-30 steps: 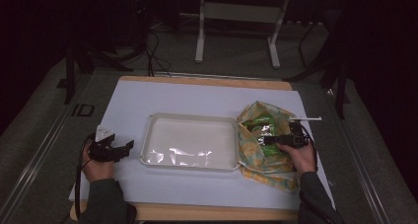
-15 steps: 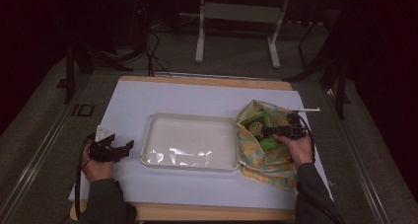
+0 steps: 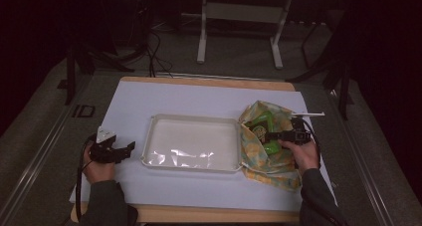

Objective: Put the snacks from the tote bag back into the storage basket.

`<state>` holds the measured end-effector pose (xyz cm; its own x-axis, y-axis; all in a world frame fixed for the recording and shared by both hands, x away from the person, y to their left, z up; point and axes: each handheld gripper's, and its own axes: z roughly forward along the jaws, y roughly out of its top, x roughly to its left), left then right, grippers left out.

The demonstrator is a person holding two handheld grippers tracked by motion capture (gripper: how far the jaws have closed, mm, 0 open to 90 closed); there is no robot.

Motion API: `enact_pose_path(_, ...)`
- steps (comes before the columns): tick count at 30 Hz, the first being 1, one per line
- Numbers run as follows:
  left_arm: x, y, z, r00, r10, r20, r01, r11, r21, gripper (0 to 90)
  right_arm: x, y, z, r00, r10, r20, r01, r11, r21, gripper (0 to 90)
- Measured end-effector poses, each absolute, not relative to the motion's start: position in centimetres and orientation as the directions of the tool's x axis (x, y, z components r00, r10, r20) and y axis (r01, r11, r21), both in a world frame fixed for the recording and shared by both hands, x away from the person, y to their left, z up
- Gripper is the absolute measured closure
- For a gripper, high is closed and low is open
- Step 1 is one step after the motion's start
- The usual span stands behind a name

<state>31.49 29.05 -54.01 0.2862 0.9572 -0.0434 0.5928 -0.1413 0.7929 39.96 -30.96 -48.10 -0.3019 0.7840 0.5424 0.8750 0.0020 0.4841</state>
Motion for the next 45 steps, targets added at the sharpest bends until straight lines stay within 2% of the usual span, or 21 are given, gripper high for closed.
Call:
enact_pose_path(6,31.5,29.0,-54.0,0.287,0.957,-0.043,0.593,-0.143,0.792,19.8,39.0,-31.1,-48.1,-0.288,0.786,0.547,0.878,-0.011,0.478,68.5)
enact_pose_path(15,31.5,29.0,-54.0,0.288,0.957,-0.042,0.593,-0.144,0.792,19.8,37.4,-32.0,-47.7,-0.243,0.787,0.567,0.857,-0.1,0.506,73.0)
enact_pose_path(45,31.5,29.0,-54.0,0.286,0.958,-0.038,0.592,-0.145,0.793,19.8,35.1,-34.8,-45.6,-0.217,0.791,0.572,0.8,-0.191,0.568,73.5)
